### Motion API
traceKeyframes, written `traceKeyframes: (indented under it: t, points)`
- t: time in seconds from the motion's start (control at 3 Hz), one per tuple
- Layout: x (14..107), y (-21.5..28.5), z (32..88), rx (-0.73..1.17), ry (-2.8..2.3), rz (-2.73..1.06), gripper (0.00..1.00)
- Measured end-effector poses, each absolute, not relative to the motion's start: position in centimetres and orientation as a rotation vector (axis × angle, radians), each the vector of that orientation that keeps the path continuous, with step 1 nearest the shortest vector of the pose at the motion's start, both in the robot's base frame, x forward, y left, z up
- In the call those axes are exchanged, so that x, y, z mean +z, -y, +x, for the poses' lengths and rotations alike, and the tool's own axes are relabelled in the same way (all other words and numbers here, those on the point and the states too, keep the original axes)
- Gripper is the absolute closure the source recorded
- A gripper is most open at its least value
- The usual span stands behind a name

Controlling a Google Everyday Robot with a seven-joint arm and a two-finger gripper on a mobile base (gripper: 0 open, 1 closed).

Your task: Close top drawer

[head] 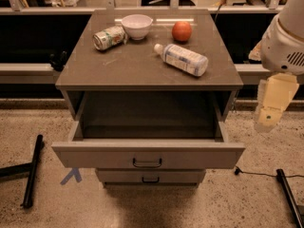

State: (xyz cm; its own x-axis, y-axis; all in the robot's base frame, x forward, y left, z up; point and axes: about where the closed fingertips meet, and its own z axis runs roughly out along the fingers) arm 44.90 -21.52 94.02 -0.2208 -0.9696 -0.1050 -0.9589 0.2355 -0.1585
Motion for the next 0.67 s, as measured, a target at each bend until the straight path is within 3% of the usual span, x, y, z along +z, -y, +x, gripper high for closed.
traceKeyframes:
  t: [0.67]
  points:
    - [91.9,21.2,44.8,-0.012,-2.353,-1.825,0.00]
